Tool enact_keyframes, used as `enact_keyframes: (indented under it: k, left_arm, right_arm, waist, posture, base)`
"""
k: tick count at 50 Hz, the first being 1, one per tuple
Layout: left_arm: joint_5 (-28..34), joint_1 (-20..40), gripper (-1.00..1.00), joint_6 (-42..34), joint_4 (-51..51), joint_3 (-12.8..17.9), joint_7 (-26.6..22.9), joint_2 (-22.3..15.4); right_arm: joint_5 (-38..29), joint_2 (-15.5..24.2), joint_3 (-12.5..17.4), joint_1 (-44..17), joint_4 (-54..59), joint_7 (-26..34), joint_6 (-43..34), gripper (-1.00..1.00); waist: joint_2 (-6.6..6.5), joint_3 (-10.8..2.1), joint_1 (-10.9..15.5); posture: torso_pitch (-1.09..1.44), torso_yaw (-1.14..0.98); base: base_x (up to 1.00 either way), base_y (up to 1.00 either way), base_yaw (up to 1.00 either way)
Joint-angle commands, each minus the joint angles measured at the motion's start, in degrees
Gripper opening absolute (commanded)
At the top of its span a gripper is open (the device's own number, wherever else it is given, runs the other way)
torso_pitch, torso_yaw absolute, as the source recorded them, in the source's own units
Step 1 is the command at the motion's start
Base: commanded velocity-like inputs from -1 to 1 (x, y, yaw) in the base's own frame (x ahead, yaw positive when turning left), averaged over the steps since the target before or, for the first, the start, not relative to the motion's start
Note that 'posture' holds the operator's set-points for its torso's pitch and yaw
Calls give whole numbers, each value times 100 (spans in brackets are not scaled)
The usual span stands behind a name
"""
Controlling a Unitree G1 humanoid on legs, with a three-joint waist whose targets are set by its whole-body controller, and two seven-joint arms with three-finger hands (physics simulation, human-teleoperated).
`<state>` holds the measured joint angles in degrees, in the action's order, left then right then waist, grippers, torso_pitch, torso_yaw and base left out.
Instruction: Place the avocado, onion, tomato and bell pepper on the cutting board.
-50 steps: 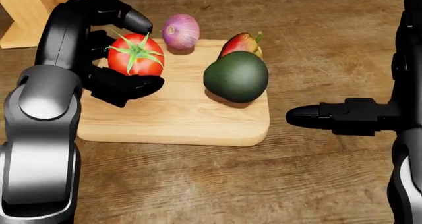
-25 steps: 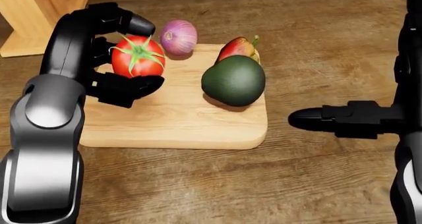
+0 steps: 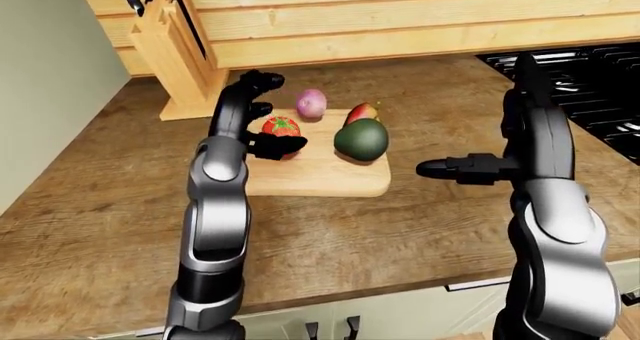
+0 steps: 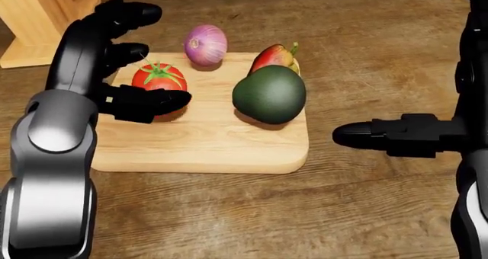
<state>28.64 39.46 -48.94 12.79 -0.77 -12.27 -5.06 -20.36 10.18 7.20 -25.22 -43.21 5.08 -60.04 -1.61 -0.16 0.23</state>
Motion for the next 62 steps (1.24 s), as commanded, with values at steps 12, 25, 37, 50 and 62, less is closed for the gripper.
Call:
enact_keyframes:
  k: [12,25,37,50,62]
  left_arm:
    - [145,-6,62,30,244,83,-51,-63]
    - [559,148,100,-802,1253,109,-578,-296]
    - [1472,388,100,-1721,2275,55,-1596,-693]
    - [3009,451,100,-2242,3011,2,-3061,-882]
    - [4468,335,100,-1931,3377,320,-4432,-714]
  right_arm:
    - [-37,42,28,-105,-169,-32,164,100]
    - [-41,17,22,-63,-171,-34,200,100]
    - [-87,82,-8,-257,-202,21,32,100]
    - [-115,99,10,-314,-184,42,42,100]
    - [-142,120,-2,-361,-266,56,-44,100]
  waist:
    - [101,-34,7]
    - [143,31,-8]
    - [204,86,10]
    - [229,133,51]
    - [242,155,64]
  posture:
    - [0,0]
    - [0,0]
    - [0,0]
    - [0,0]
    - [0,0]
  base:
    - [0,0,0]
    - [0,0,0]
    - [0,0,0]
    - [0,0,0]
    - [0,0,0]
